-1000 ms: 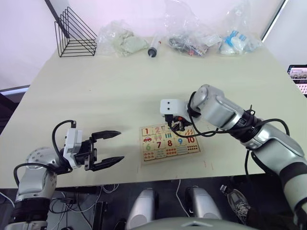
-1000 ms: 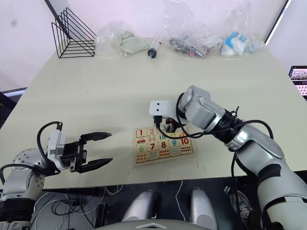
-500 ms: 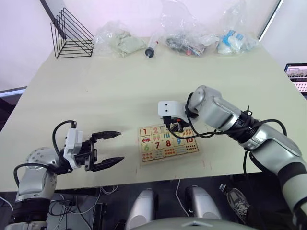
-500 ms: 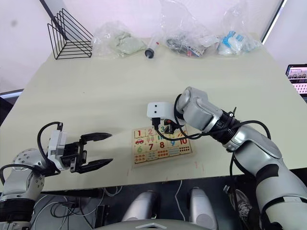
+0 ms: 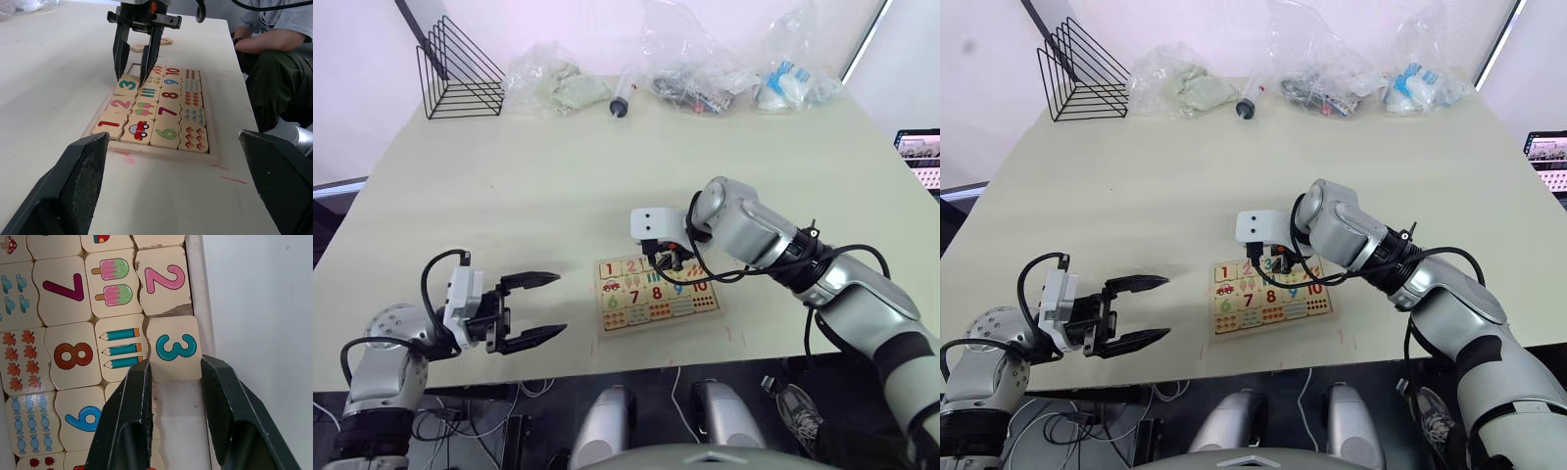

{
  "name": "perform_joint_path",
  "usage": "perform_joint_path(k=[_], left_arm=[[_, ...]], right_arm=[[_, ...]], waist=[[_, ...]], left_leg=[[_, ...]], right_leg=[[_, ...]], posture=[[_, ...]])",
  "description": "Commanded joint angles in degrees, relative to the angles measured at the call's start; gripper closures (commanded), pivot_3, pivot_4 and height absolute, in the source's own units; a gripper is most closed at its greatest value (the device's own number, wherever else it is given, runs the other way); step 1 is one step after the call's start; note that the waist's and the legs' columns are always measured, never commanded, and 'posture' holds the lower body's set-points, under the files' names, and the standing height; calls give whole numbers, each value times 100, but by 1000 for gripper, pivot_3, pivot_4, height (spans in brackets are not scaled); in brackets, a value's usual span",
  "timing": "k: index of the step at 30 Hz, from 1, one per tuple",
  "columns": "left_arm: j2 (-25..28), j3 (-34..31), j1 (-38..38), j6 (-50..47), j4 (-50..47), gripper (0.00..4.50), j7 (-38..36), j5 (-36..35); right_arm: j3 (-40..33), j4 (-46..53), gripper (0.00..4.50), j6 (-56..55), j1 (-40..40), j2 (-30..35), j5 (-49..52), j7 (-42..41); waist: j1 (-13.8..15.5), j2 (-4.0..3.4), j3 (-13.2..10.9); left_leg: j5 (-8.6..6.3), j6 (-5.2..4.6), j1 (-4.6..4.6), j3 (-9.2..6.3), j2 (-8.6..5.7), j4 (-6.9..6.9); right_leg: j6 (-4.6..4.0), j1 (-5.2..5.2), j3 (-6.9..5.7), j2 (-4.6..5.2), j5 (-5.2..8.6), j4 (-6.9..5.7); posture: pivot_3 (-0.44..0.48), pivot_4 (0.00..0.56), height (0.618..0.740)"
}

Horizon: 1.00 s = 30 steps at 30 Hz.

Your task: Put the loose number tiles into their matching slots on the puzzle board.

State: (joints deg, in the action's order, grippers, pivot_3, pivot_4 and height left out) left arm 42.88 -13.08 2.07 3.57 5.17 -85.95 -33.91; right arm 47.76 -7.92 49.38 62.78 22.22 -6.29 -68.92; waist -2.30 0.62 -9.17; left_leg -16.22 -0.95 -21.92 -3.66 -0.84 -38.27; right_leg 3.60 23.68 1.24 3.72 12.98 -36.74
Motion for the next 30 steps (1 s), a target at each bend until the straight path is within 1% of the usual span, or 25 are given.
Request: perform_joint_path(k=[1,13,20,22,23,24,25,26,27,28,30], left_arm=[[54,-149,40,28,-225,0,3,-63],[73,-171,117,-24,-338,0,37,-66],[73,-159,116,-55,-382,0,52,-64],[70,-151,112,-65,-392,0,55,-62],[69,-147,109,-67,-394,0,55,-59],[69,-145,104,-72,-393,0,56,-59],[68,-143,100,-75,-391,0,56,-59],[69,-142,95,-75,-387,0,56,-55],[70,-141,91,-77,-385,0,57,-54],[69,-141,88,-78,-384,0,59,-53],[70,-144,96,-84,-396,0,61,-58]], right_arm=[[-57,51,3620,-73,33,-15,-72,-26],[-73,130,3620,-233,-14,-25,-69,-142],[-50,0,3620,-523,-65,-29,-156,-102],[-31,-18,2537,-688,-91,9,-200,-130],[-31,-25,2352,-735,-103,20,-220,-140],[-27,-24,1744,-787,-114,38,-243,-162],[-35,-20,1402,-809,-126,47,-255,-177],[-47,-20,745,-830,-135,54,-268,-189],[-61,-23,482,-847,-142,59,-280,-201],[-88,-34,96,-851,-148,59,-289,-205],[-145,-58,34,-877,-147,71,-306,-231]], waist=[[1,0,0],[-1,0,0],[-1,1,0],[-2,1,0],[-2,1,1],[-2,1,1],[-2,1,1],[-1,1,1],[0,2,1],[0,2,1],[-1,2,1]], left_leg=[[0,0,0,0,0,0],[0,0,0,0,0,3],[0,0,1,0,0,5],[0,0,2,0,0,5],[0,0,2,0,0,5],[0,0,2,0,0,5],[0,0,2,0,0,5],[0,0,2,0,0,5],[0,0,2,0,0,5],[0,0,2,0,0,5],[0,0,2,0,0,5]], right_leg=[[0,0,-1,0,0,0],[0,0,-2,1,0,1],[0,0,-3,2,0,2],[0,0,-3,1,0,2],[0,0,-3,1,0,2],[0,0,-3,2,0,2],[0,0,-3,1,0,2],[0,0,-3,1,0,2],[0,0,-3,1,0,2],[0,0,-3,2,0,2],[0,0,-3,2,0,2]], posture=[[0,150,740],[0,150,740],[0,150,740],[0,150,740],[0,150,740],[0,150,740],[0,150,740],[0,150,740],[0,150,740],[0,150,740],[0,150,740]])
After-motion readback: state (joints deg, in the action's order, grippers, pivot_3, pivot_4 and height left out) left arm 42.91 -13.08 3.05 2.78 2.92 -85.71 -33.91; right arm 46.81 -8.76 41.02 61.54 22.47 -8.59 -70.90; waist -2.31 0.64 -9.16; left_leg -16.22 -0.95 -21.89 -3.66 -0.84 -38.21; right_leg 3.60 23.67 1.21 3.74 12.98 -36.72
